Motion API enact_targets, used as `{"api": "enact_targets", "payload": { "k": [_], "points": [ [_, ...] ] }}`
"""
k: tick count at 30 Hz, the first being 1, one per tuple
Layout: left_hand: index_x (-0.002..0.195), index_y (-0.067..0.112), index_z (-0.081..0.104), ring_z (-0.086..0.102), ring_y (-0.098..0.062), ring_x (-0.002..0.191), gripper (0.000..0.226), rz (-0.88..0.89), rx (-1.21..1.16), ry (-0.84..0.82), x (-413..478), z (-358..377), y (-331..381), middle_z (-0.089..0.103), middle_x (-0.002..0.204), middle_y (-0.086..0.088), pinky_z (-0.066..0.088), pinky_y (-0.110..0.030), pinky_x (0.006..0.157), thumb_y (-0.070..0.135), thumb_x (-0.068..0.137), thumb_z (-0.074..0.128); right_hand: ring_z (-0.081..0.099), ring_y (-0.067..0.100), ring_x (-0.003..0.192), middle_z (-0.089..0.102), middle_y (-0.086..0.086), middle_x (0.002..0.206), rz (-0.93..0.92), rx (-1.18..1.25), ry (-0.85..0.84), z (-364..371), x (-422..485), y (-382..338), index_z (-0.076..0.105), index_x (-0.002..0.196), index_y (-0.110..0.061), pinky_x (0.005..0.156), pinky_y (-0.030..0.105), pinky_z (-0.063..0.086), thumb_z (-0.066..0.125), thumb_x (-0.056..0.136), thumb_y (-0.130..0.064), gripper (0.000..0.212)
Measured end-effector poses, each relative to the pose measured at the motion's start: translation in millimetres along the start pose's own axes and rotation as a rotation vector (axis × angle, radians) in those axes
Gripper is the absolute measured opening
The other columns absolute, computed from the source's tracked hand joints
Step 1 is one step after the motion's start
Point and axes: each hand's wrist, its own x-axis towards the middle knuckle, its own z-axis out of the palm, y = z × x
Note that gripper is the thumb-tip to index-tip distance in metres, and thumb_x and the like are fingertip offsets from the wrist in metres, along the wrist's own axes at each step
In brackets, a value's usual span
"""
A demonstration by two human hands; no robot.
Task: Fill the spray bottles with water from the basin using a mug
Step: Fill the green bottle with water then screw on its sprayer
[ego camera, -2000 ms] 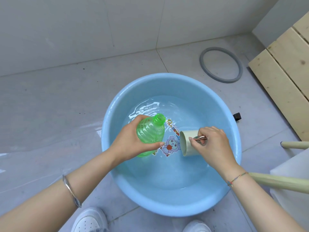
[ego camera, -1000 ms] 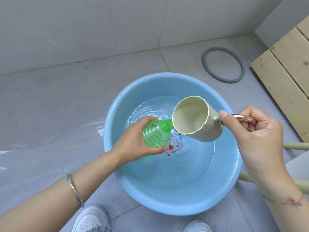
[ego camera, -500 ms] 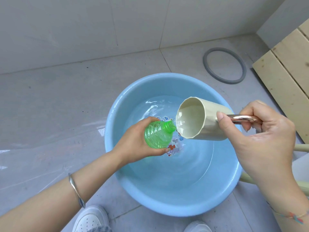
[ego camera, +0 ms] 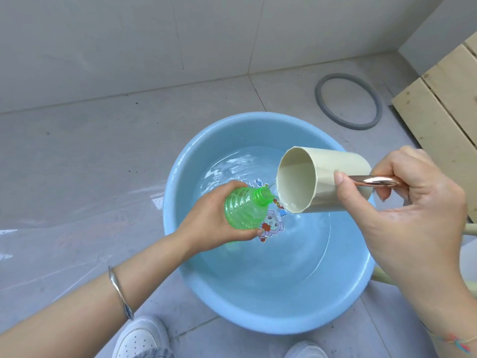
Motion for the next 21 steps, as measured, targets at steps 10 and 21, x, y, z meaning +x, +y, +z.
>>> {"api": "enact_targets", "payload": {
  "k": [10, 21],
  "points": [
    [0.123, 0.036, 0.053, 0.054, 0.002, 0.113, 0.075, -0.018, -0.007, -0.018, -1, 1, 1, 0.060, 0.118, 0.024, 0.042, -0.022, 0.097, 0.053, 0.059, 0.088, 0.036, 0.011, 0.070, 0.038, -0.007, 0.062, -0.104, -0.078, -0.005, 1, 2, -7, 0.040, 0.060, -0.012, 0.065, 0.025, 0.028, 0.069, 0.080, -0.021, 0.036],
    [0.126, 0.037, 0.052, 0.053, 0.001, 0.115, 0.077, -0.025, 0.003, -0.028, -1, 4, -1, 0.059, 0.120, 0.024, 0.042, -0.023, 0.099, 0.054, 0.059, 0.088, 0.026, 0.017, 0.068, 0.035, 0.003, 0.060, -0.267, -0.177, -0.010, 5, 4, -11, 0.044, 0.058, -0.007, 0.070, 0.030, 0.025, 0.071, 0.078, -0.015, 0.034]
  ]
}}
